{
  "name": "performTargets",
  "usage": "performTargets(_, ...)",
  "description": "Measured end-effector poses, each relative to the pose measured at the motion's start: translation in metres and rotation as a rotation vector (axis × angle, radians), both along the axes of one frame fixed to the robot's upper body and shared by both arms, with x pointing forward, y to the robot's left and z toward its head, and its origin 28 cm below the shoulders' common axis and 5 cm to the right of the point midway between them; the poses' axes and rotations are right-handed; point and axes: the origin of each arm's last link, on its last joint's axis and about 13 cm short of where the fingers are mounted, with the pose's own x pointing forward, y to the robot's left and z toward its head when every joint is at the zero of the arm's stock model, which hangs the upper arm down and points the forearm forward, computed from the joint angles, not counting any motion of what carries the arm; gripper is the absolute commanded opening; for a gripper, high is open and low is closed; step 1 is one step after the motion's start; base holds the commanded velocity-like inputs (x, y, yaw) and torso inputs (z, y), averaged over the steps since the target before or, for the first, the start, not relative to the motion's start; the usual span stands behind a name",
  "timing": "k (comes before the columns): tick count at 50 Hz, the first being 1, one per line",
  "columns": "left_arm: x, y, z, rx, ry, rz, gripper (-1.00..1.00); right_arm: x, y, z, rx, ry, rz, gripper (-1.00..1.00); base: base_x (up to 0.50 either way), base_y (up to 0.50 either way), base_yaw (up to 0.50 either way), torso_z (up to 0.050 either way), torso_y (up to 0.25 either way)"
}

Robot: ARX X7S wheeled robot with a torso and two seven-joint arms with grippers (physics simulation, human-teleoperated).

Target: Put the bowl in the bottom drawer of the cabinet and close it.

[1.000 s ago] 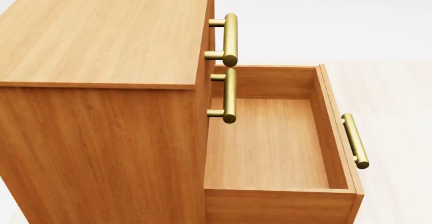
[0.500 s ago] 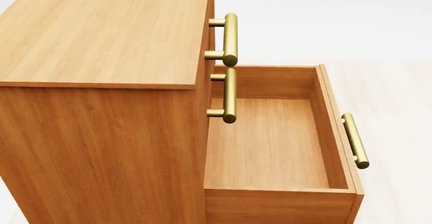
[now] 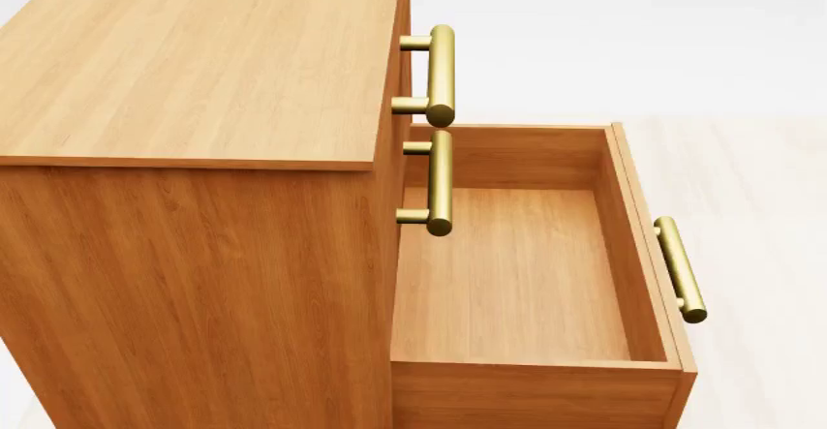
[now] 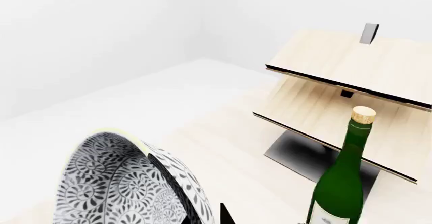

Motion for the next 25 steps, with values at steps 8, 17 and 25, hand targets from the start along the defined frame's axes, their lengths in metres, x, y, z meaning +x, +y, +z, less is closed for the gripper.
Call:
performTargets(8,0.0,0.0,0.0,0.001,0.0,-0.001,1.0,0.018,0.009,0.014,0.011,0.013,0.076,-1.0,0.0,0.0,0.0,0.0,0.0)
performTargets(17,0.0,0.0,0.0,0.001,0.0,-0.001,1.0,0.037,0.024,0.024,0.004,0.044,0.158,-1.0,0.0,0.0,0.0,0.0,0.0)
performTargets(25,0.0,0.0,-0.001,0.002,-0.001,-0.003,1.0,0.049,0.035,0.026,0.016,0.072,0.221,-1.0,0.0,0.0,0.0,0.0,0.001)
